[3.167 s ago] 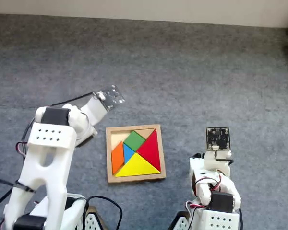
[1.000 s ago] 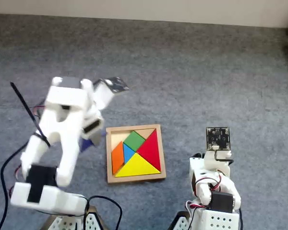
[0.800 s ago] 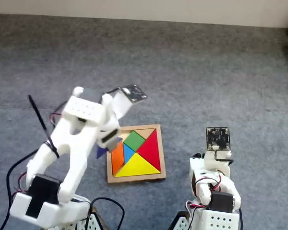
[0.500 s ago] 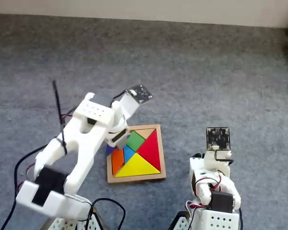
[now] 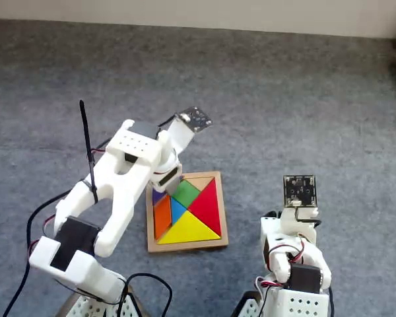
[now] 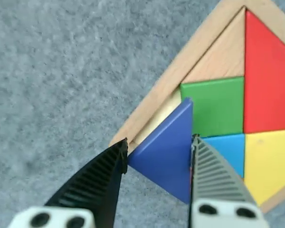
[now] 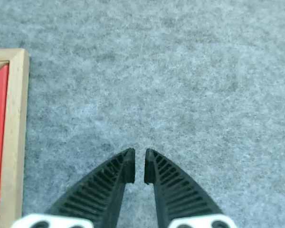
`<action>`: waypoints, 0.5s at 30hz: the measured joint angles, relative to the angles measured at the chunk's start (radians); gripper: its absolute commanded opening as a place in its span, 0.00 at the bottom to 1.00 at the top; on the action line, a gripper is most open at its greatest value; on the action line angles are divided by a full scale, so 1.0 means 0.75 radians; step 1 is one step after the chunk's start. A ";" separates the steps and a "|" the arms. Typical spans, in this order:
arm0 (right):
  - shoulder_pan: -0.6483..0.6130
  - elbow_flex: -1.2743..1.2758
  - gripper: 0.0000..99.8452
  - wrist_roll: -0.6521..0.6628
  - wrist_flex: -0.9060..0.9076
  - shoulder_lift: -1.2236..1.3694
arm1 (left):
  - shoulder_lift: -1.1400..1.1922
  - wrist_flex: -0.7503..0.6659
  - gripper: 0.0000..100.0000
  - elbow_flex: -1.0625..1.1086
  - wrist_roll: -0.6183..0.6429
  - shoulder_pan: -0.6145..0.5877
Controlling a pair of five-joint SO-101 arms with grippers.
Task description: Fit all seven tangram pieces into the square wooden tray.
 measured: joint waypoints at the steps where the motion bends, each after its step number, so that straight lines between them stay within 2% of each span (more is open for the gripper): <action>1: 0.000 0.000 0.05 0.000 0.000 0.000 | 0.000 0.000 0.22 -0.010 0.000 0.000; 15: 0.000 0.000 0.05 0.000 0.000 0.000 | 0.012 0.000 0.24 -0.023 0.000 -0.049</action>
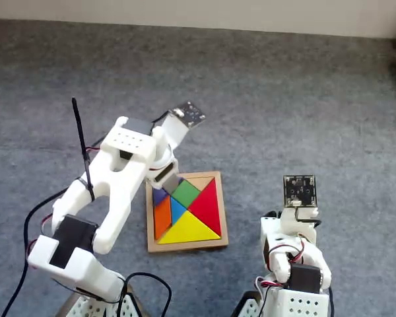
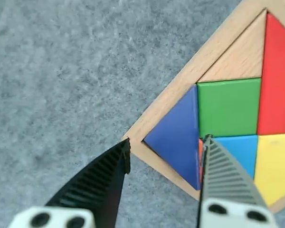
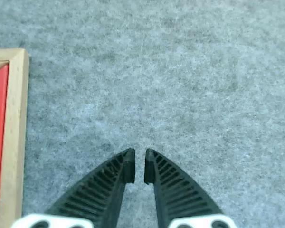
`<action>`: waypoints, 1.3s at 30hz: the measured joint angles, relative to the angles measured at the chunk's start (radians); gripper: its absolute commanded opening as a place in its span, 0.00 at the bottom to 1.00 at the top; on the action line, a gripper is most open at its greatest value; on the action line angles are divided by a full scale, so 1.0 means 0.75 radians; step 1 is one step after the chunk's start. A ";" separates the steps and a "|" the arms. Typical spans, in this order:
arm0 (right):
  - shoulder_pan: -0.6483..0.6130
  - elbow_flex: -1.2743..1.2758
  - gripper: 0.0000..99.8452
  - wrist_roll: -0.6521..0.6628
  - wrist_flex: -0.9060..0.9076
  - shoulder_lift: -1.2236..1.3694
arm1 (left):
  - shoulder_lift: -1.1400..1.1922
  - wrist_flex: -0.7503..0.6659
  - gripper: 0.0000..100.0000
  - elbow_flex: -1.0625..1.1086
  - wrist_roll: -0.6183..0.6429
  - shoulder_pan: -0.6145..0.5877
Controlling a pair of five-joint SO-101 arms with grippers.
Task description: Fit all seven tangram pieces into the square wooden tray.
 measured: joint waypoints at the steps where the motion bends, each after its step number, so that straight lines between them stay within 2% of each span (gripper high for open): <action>1: 0.000 0.000 0.05 0.000 0.000 0.000 | 0.000 0.000 0.24 -0.008 0.000 -0.002; 13: 0.000 0.000 0.05 0.000 0.000 0.000 | -0.123 0.020 0.24 0.016 0.000 -0.035; 21: 0.000 0.000 0.05 0.000 0.000 0.000 | -0.125 -0.225 0.24 0.264 0.000 -0.035; 25: 0.000 0.000 0.05 0.000 0.000 0.000 | -0.139 -0.266 0.24 0.309 0.006 -0.047; 34: 0.000 0.000 0.05 0.000 0.000 0.000 | -0.172 -0.266 0.24 0.317 0.004 -0.129; 39: 0.000 0.000 0.05 0.000 0.000 0.000 | -0.336 -0.143 0.24 0.321 0.002 -0.119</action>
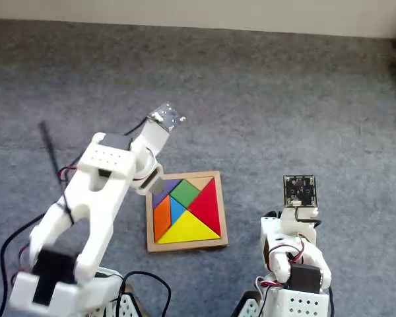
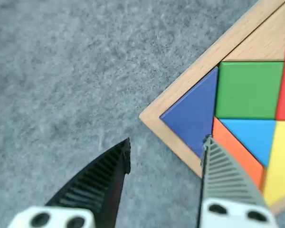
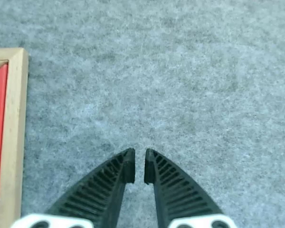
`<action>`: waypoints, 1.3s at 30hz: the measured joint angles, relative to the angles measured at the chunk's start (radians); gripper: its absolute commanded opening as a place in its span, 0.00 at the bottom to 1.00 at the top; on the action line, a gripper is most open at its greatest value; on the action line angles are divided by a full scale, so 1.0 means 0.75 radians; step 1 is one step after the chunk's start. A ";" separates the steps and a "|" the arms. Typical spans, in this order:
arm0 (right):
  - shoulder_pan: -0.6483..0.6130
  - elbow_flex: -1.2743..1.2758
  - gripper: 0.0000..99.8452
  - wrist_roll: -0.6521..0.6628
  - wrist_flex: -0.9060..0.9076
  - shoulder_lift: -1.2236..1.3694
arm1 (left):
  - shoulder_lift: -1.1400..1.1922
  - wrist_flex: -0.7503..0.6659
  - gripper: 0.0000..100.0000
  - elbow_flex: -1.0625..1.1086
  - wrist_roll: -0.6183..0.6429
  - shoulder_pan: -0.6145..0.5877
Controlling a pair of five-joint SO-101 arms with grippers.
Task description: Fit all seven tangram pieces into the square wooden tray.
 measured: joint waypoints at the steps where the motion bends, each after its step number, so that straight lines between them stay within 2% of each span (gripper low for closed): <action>1: 0.000 0.000 0.05 0.000 0.000 0.000 | -0.049 0.029 0.24 0.002 0.000 -0.004; 7: 0.000 0.000 0.05 0.000 0.000 0.000 | -0.407 0.215 0.24 0.002 0.012 0.057; 12: 0.000 0.000 0.05 0.000 0.000 0.000 | -0.683 0.270 0.24 0.035 0.153 0.049; 18: 0.000 0.000 0.05 0.000 0.000 0.000 | -1.011 0.274 0.15 0.217 0.231 0.053; 28: 0.000 0.000 0.05 0.000 0.000 0.000 | -1.575 0.274 0.10 0.507 0.239 0.055; 35: 0.000 0.000 0.05 0.000 0.000 0.000 | -1.915 0.274 0.07 0.634 0.239 -0.092; 39: 0.000 0.000 0.05 0.000 0.000 0.000 | -2.056 0.274 0.07 0.734 0.239 -0.119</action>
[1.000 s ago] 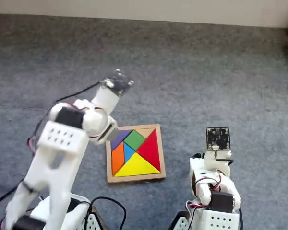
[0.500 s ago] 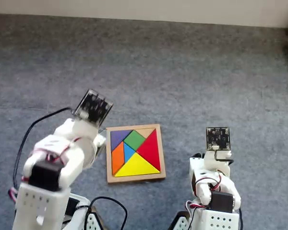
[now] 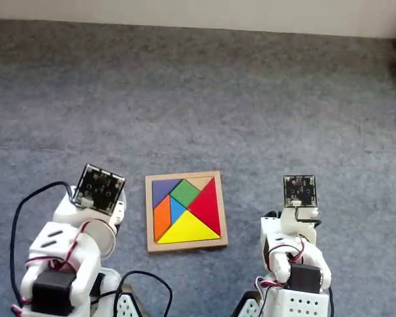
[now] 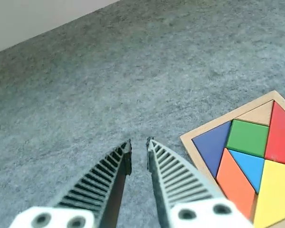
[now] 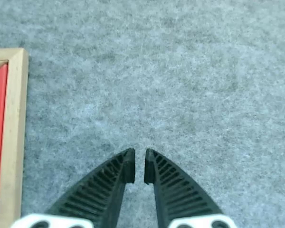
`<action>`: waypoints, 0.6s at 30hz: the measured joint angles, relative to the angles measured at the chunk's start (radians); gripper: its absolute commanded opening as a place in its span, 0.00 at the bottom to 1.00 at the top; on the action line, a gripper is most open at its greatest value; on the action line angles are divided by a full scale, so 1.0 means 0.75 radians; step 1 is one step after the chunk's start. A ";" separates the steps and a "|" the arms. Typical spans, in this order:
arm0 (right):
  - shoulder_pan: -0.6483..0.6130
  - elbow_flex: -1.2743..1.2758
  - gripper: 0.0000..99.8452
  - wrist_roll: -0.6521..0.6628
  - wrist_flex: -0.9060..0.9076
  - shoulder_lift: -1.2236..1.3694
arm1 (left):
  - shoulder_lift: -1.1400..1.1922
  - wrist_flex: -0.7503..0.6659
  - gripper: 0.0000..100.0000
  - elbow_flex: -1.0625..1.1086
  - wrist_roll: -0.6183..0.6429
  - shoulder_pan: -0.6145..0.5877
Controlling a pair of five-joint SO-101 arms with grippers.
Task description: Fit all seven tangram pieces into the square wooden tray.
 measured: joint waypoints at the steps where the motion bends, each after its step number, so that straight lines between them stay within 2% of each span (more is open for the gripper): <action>1: 0.000 0.000 0.05 0.000 0.000 0.000 | -0.039 0.000 0.07 0.025 0.000 -0.006; 18: 0.000 0.000 0.05 0.000 0.000 0.000 | -0.104 -0.200 0.07 0.567 0.000 -0.008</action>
